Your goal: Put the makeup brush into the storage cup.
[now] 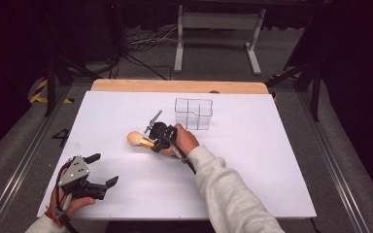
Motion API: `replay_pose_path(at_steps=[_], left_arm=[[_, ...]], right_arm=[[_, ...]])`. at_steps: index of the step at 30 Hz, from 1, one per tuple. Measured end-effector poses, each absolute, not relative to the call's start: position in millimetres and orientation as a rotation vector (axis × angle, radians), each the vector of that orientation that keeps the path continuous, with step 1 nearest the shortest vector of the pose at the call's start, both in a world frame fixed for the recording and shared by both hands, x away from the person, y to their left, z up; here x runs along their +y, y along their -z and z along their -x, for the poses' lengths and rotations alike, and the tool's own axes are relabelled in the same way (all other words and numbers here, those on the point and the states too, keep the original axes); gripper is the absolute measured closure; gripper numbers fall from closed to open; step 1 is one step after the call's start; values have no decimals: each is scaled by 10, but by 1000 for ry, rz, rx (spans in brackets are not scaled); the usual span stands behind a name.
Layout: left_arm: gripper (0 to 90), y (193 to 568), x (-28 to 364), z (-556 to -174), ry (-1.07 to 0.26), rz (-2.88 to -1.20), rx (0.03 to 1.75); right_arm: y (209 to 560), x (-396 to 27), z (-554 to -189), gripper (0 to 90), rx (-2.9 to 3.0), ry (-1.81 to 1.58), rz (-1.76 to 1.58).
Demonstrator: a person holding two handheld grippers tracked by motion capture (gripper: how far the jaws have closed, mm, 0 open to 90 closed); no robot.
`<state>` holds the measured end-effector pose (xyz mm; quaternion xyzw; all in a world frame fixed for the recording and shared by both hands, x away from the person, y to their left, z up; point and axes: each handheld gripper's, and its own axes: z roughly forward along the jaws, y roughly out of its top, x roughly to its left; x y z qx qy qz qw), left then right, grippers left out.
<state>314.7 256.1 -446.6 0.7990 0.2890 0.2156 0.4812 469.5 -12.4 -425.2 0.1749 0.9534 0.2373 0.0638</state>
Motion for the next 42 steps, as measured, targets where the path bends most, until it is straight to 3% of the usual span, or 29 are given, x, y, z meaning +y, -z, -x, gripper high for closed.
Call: replay_pose_path(at_steps=[22, 42], left_arm=[[30, 4463, 2590, -3157, -530, -1923, 727], [27, 4448, 2608, -3149, -549, -1900, 734]], right_arm=[[3972, -629, -4567, 745, 2561, -1330, -581], [3668, -1078, -4499, 745, 2257, -1642, -569]])
